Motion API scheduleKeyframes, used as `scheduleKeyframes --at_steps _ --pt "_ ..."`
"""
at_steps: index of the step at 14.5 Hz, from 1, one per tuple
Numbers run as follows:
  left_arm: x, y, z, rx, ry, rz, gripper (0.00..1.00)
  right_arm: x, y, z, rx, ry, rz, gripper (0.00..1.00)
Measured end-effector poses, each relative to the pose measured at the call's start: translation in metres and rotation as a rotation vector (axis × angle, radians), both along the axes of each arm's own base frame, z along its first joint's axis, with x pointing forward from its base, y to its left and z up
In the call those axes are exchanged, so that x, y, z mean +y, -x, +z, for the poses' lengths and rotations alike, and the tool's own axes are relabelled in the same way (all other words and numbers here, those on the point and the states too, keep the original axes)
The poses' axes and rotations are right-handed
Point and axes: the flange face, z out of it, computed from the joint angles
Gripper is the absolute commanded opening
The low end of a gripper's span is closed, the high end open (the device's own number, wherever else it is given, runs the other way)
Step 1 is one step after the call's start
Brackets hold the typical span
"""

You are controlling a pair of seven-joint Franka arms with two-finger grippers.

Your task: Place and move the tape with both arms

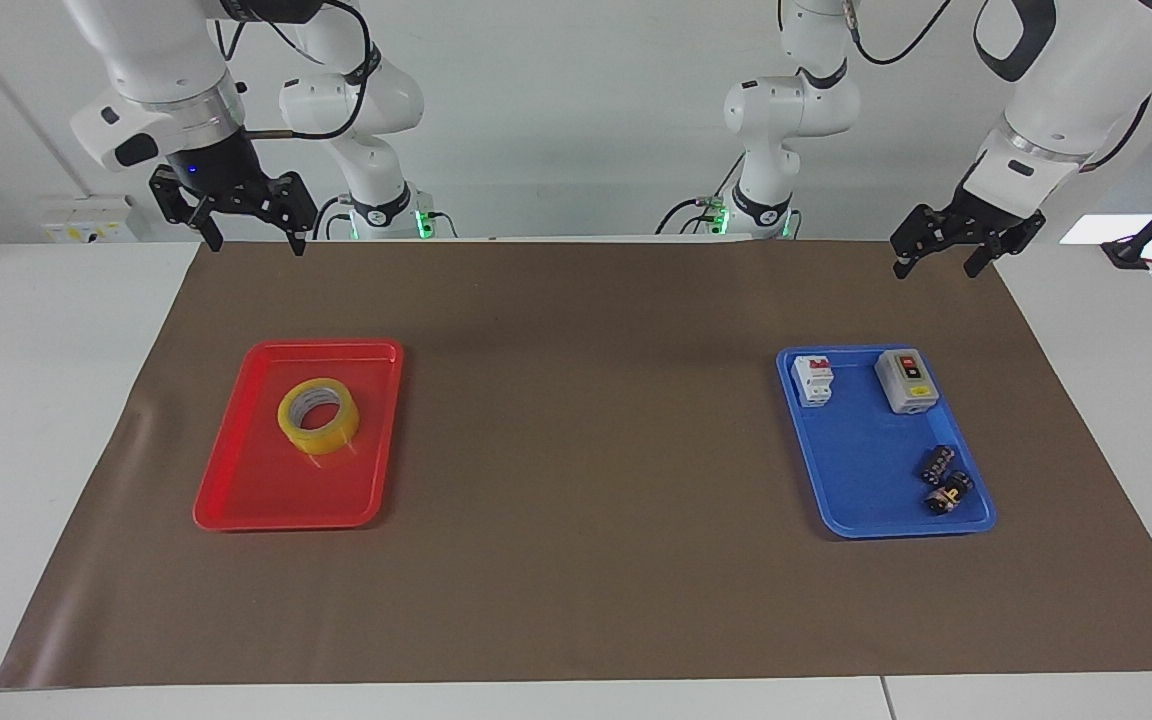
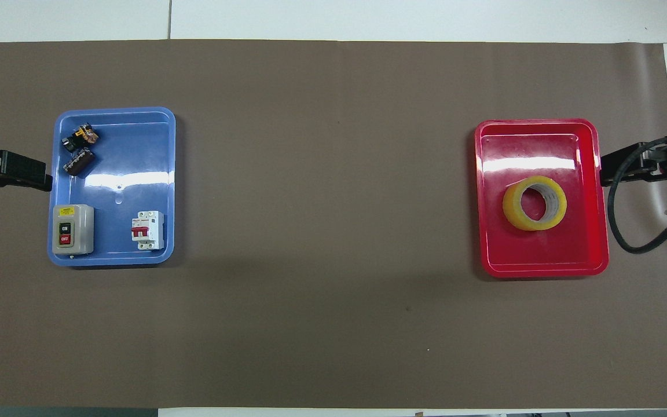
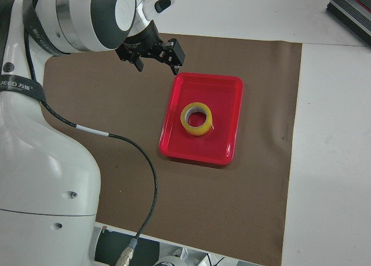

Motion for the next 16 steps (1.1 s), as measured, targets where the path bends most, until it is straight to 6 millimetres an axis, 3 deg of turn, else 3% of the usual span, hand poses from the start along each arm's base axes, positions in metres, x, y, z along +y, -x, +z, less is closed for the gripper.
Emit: scheduleKeyframes --at_steps 6,16 --pt "0.0 0.0 0.0 0.0 0.0 0.0 1.0 -0.0095 -0.0005 0.0 0.0 0.0 -0.015 1.0" --pt "0.0 0.0 0.0 0.0 0.0 0.0 1.0 -0.0053 -0.0006 -0.0025 0.007 -0.033 -0.01 1.0"
